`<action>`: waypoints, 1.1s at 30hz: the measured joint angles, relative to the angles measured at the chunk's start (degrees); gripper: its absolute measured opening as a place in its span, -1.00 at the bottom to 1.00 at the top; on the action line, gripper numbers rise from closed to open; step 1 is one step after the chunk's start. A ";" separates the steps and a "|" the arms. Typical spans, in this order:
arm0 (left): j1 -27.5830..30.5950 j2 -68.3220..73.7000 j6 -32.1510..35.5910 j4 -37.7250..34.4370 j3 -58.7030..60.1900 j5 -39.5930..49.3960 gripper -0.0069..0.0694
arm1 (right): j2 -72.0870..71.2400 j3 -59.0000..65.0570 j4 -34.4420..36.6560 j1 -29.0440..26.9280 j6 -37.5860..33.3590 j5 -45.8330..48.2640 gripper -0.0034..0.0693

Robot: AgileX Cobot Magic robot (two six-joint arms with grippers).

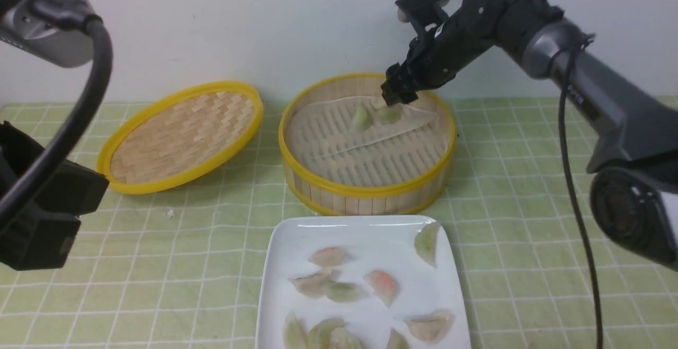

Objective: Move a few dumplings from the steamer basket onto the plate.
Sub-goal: Use the right arm to grab a dumpling from inside the steamer

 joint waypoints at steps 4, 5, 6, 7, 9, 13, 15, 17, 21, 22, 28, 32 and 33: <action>0.00 0.00 0.00 0.05 0.00 0.00 -0.83 | 6.79 -6.38 0.04 0.00 -1.15 -0.25 0.30; 0.00 0.00 -0.02 0.05 0.00 0.00 -0.83 | 7.66 -6.86 0.04 0.00 -1.21 -0.89 0.30; 0.00 0.00 -0.02 0.05 0.00 0.00 -0.83 | 8.41 -7.12 0.12 0.00 -1.43 -1.80 0.30; 0.00 0.00 -0.02 0.05 0.00 0.00 -0.83 | 8.52 -7.13 0.11 0.00 -1.41 -1.80 0.30; 0.00 0.00 -0.02 0.05 0.00 0.00 -0.83 | 9.06 -7.33 0.66 0.06 -1.54 -3.93 0.30; 0.00 0.00 -0.02 0.10 0.00 0.00 -0.83 | 9.84 -7.52 2.37 0.06 -1.85 -6.24 0.30; 0.00 0.00 -0.02 0.10 0.00 0.00 -0.83 | 10.69 -7.70 3.52 0.06 -2.52 -6.75 0.30; 0.00 0.00 -0.02 0.10 0.00 0.00 -0.83 | 10.99 -7.99 3.71 0.06 -2.90 -7.11 0.25; 0.00 0.00 -0.02 0.10 0.00 0.00 -0.83 | 10.99 -8.46 3.85 0.06 -3.03 -7.00 -0.10; 0.00 0.00 -0.02 0.10 0.00 0.00 -0.83 | 10.99 -8.77 3.90 0.06 -3.03 -6.32 -0.15; 0.00 0.00 -0.02 0.28 0.00 0.00 -0.83 | 9.89 -14.16 3.03 0.06 -1.92 5.07 -0.54; 0.00 0.00 -0.02 0.28 0.00 0.00 -0.83 | 6.19 -17.65 3.07 0.06 0.69 9.94 -0.54; 0.00 0.00 -0.02 0.28 0.00 0.00 -0.83 | 5.22 -17.97 3.07 0.06 1.13 10.07 -0.54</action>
